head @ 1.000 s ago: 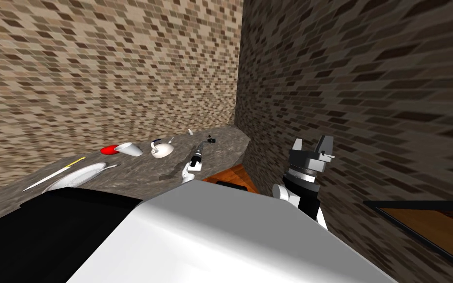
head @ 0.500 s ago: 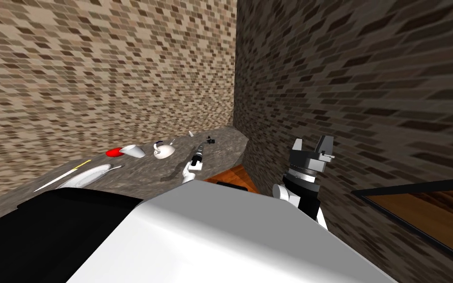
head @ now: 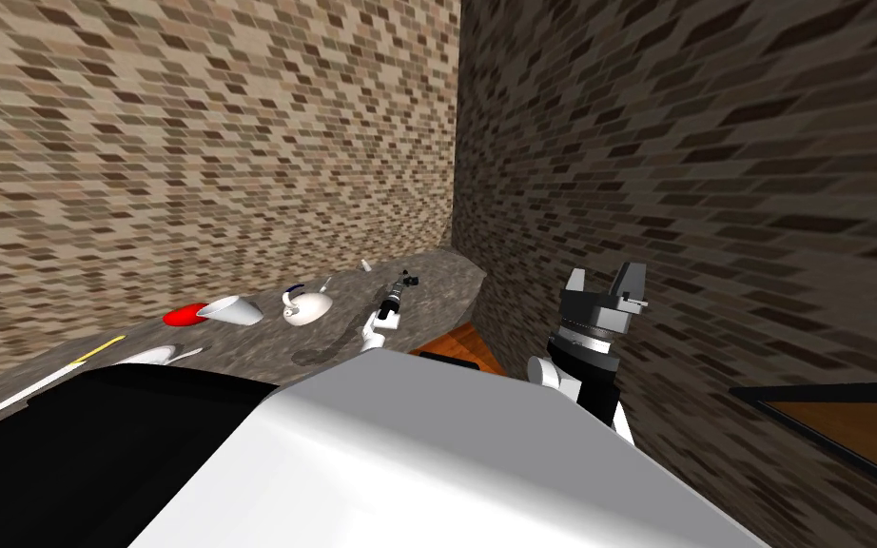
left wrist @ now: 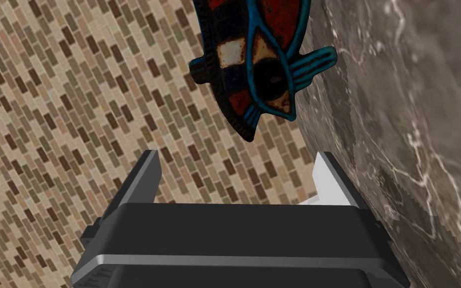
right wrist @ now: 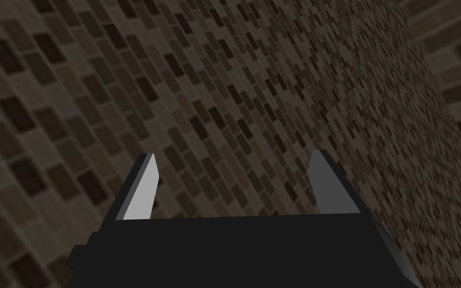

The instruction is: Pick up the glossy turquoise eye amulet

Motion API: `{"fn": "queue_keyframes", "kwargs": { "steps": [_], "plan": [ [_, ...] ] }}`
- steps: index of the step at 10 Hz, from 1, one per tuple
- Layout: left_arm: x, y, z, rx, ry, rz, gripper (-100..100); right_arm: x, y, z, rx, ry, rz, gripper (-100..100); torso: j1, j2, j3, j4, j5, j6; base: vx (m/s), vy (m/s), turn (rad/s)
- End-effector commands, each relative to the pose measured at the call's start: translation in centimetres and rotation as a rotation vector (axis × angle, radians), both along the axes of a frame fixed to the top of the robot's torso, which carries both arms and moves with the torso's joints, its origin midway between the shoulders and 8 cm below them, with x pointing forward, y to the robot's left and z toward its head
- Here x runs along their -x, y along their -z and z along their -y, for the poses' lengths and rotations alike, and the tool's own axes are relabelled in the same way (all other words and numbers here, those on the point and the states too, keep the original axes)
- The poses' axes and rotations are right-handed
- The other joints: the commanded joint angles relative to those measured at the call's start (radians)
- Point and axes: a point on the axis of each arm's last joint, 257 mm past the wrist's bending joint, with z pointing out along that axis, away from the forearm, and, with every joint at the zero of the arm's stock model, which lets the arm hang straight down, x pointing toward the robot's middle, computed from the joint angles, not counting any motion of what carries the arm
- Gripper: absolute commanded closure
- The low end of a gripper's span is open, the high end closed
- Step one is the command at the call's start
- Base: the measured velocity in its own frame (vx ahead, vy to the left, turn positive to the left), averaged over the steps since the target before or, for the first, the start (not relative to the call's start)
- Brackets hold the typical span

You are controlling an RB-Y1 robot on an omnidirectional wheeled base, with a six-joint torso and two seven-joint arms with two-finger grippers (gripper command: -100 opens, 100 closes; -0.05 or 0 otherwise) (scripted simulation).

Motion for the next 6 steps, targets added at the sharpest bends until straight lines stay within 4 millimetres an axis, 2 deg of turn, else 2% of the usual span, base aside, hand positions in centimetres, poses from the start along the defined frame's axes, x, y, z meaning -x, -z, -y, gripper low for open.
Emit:
{"fn": "queue_keyframes", "kwargs": {
  "steps": [1,2,3,4,6],
  "plan": [
    [0.0,0.0,0.0,0.0,0.0,0.0,-100,0.0,0.0,0.0,0.0,0.0,0.0,0,0.0,0.0,0.0,0.0,0.0,0.0,0.066,0.04,-0.024],
    [-0.03,0.04,0.12,0.0,0.001,-0.002,0,0.0,0.0,0.0,0.0,0.0,0.0,0,-0.004,0.003,0.001,0.0,-0.001,0.0,0.011,0.009,0.004],
    [-0.03,0.03,0.1,0.0,0.001,-0.002,-100,0.0,-0.01,0.0,0.0,0.0,0.0,0,-0.006,0.006,0.003,0.001,-0.001,0.0,0.005,0.004,-0.001],
    [-0.03,0.03,0.1,0.0,0.001,-0.002,100,0.0,-0.01,-0.01,0.0,0.0,0.0,0,-0.007,0.008,0.004,0.001,-0.002,0.0,0.0,0.0,0.0],
    [-0.03,0.03,0.1,0.0,0.001,-0.002,100,0.0,-0.01,-0.01,0.0,0.0,0.0,0,-0.007,0.008,0.005,0.002,-0.002,0.0,0.0,0.0,0.0]
  ]
}}
